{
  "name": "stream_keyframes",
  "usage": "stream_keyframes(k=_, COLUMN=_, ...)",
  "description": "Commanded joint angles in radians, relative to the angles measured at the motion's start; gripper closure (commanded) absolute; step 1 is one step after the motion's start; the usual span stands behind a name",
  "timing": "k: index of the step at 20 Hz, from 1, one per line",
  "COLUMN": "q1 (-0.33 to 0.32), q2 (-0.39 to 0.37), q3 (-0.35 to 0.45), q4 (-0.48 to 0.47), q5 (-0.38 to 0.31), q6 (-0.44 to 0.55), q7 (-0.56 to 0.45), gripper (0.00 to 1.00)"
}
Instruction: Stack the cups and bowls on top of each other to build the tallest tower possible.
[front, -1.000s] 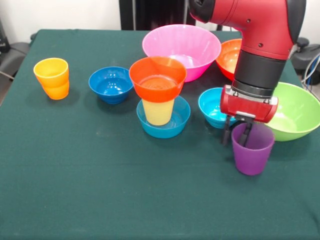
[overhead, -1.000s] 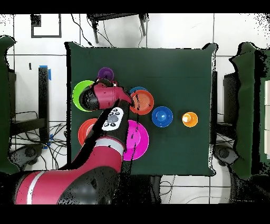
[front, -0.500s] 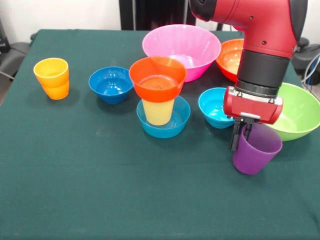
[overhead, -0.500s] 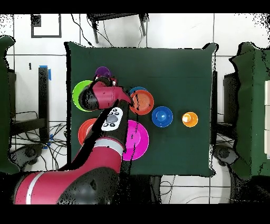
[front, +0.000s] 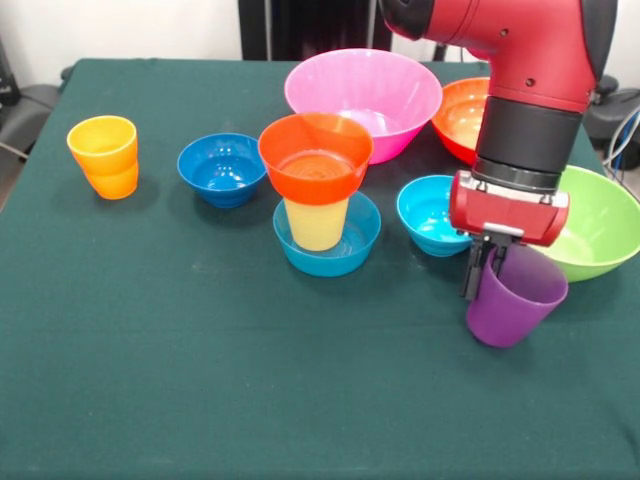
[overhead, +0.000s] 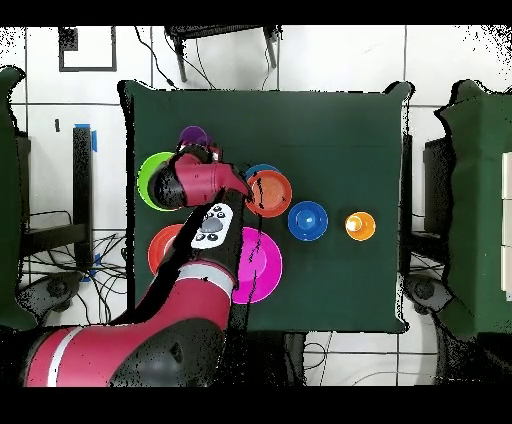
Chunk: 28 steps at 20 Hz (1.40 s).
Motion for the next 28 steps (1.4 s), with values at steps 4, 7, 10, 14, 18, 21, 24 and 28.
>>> stream_keyframes(k=4, q1=0.049, q2=-0.124, q3=0.026, q4=0.101, q5=0.063, q6=0.142, q7=0.177, gripper=1.00)
stream_keyframes(k=7, q1=0.050, q2=-0.162, q3=0.021, q4=0.111, q5=0.069, q6=0.172, q7=0.164, gripper=1.00)
stream_keyframes(k=10, q1=0.043, q2=-0.190, q3=0.025, q4=0.119, q5=0.076, q6=0.205, q7=0.148, gripper=1.00)
stream_keyframes(k=14, q1=0.042, q2=-0.225, q3=0.015, q4=0.116, q5=0.079, q6=0.255, q7=0.133, gripper=1.00)
stream_keyframes(k=18, q1=0.019, q2=-0.254, q3=0.037, q4=0.130, q5=0.070, q6=0.264, q7=0.109, gripper=1.00)
stream_keyframes(k=21, q1=-0.004, q2=-0.279, q3=0.059, q4=0.147, q5=0.058, q6=0.264, q7=0.087, gripper=1.00)
stream_keyframes(k=24, q1=-0.021, q2=-0.299, q3=0.071, q4=0.161, q5=0.051, q6=0.273, q7=0.071, gripper=1.00)
stream_keyframes(k=28, q1=-0.040, q2=-0.328, q3=0.085, q4=0.183, q5=0.037, q6=0.284, q7=0.047, gripper=1.00)
